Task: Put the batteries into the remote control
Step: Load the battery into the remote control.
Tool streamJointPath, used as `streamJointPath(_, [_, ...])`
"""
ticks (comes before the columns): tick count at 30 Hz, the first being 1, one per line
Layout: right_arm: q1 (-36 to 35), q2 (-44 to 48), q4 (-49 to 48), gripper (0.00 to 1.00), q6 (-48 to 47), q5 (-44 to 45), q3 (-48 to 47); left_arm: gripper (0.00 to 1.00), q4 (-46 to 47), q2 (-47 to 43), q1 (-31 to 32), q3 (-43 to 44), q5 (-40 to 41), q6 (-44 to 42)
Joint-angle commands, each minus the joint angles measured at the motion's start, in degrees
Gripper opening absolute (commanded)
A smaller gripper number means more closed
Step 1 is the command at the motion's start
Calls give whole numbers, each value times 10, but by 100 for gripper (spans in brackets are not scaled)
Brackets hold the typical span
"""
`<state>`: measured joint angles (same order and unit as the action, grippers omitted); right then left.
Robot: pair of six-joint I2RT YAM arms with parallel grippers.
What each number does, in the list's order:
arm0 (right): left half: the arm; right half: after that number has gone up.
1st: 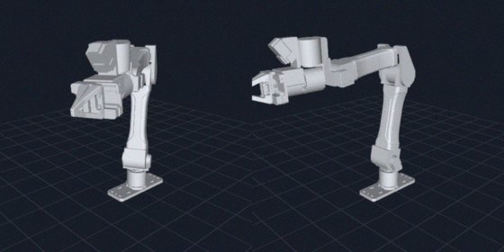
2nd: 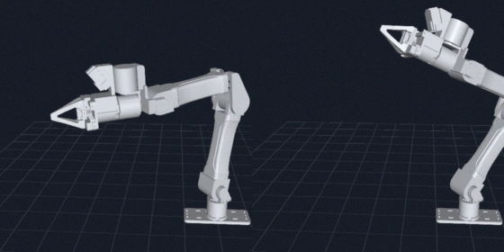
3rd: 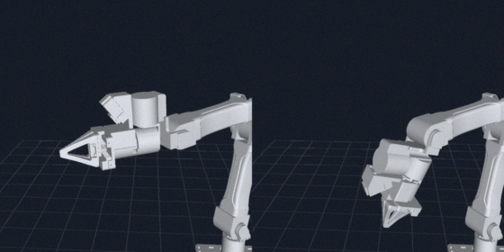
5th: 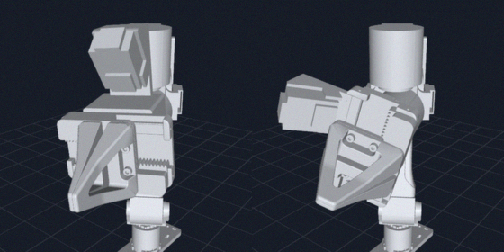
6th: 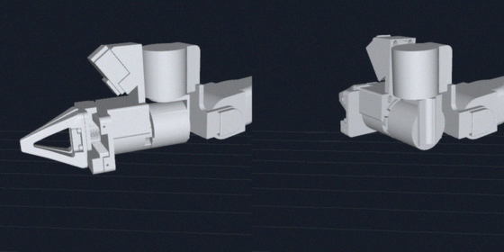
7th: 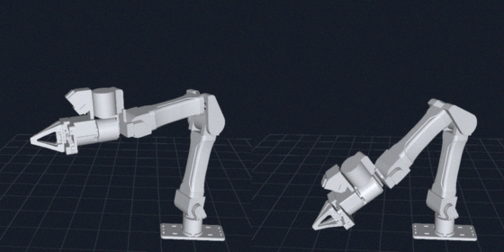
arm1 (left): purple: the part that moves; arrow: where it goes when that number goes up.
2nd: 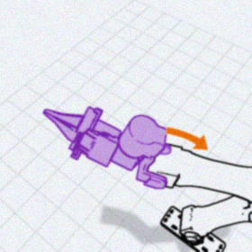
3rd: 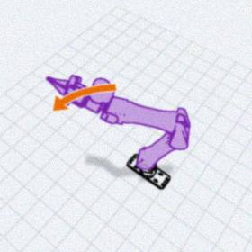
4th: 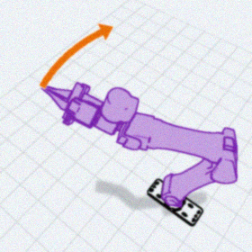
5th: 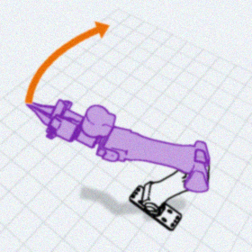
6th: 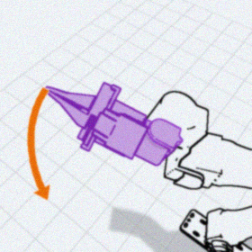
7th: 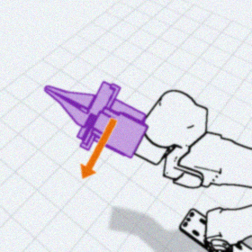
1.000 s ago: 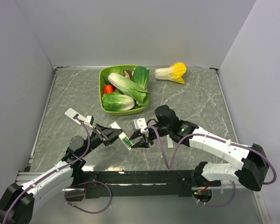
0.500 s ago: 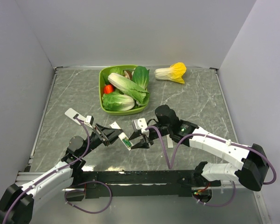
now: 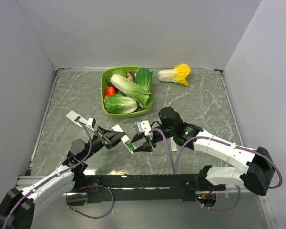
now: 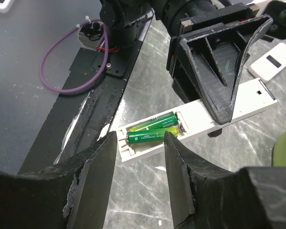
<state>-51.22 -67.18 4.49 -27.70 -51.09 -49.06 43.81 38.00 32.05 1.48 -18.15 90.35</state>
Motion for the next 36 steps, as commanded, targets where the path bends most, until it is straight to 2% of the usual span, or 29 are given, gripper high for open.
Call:
streamJointPath(1, [3,18,-34,52,3,-17,-12,1,51,2,1,-55,-7,8])
streamJointPath(15, [2,-4,-24,47,-2,-32,-15,1,52,4,1,-51,-11,11])
streamJointPath(36, [3,-37,15,39,-28,6,-27,1,57,-23,1,-50,-21,27])
